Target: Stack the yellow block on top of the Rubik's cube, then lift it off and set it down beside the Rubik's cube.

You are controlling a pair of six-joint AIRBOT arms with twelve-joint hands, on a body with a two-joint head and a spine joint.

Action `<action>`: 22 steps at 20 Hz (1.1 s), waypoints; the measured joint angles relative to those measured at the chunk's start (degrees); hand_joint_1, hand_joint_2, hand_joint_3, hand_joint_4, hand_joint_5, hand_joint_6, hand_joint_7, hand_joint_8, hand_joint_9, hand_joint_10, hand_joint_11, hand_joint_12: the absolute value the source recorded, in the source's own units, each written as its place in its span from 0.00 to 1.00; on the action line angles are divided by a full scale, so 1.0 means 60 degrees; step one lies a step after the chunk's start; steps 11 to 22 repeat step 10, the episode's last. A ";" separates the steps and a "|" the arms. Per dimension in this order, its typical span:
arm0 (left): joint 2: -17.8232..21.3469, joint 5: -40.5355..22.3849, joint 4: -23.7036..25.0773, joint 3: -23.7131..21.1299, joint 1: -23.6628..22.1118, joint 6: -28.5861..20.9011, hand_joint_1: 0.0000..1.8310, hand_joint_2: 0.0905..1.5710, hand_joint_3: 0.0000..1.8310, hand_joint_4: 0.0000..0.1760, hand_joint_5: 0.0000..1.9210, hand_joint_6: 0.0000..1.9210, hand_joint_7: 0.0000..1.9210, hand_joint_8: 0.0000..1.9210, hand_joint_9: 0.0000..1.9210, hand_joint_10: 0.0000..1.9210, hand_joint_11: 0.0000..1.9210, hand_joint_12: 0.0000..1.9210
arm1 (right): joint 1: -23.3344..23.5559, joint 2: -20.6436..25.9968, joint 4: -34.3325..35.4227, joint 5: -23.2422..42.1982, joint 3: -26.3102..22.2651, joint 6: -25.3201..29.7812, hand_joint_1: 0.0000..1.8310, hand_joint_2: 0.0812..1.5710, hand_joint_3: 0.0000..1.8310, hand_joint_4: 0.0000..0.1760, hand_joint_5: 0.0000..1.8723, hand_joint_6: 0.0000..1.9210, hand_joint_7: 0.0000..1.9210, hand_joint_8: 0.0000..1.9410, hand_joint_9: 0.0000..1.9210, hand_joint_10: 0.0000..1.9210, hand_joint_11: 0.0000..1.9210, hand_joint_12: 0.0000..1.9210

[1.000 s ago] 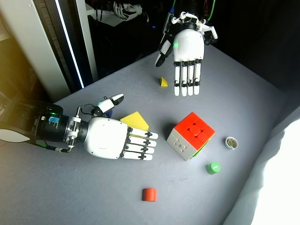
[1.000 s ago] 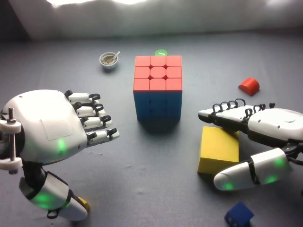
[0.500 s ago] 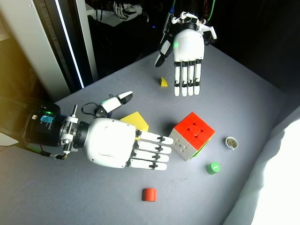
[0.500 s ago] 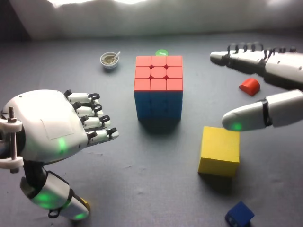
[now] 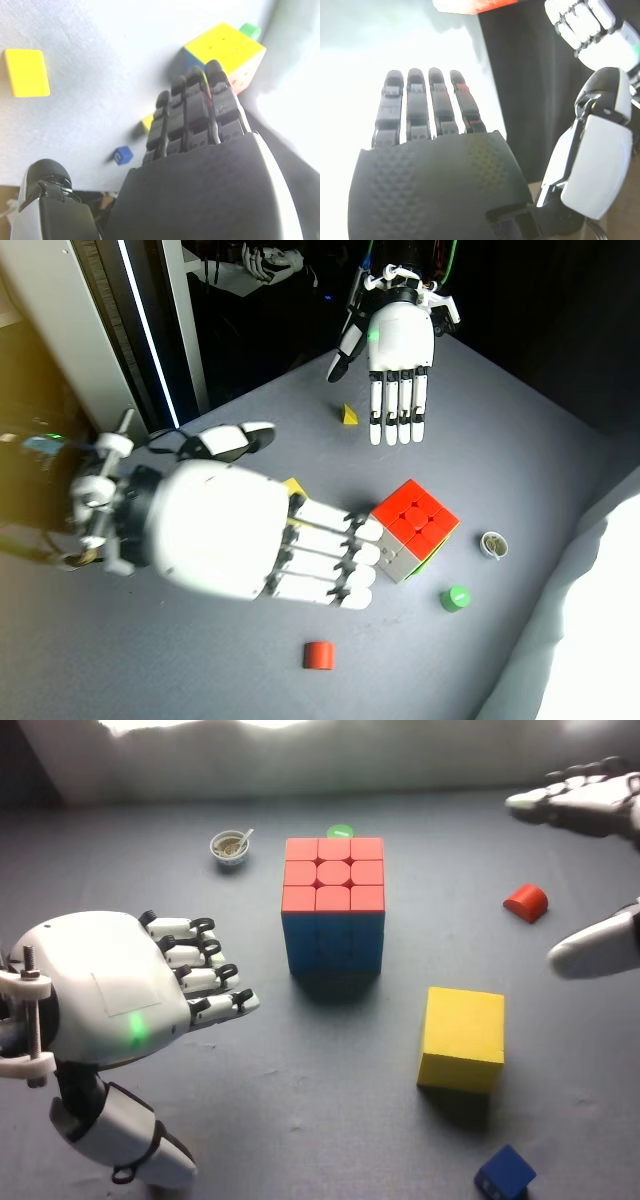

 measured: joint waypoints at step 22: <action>0.0000 0.0076 -0.0033 -0.0066 -0.0007 0.0000 0.06 0.55 0.00 0.00 0.03 0.00 0.05 0.00 0.06 0.00 0.01 0.13 | 0.0565 0.0393 -0.2146 -0.0211 -0.0346 0.1450 0.21 0.47 0.01 0.00 0.00 0.00 0.00 0.00 0.00 0.00 0.00 0.00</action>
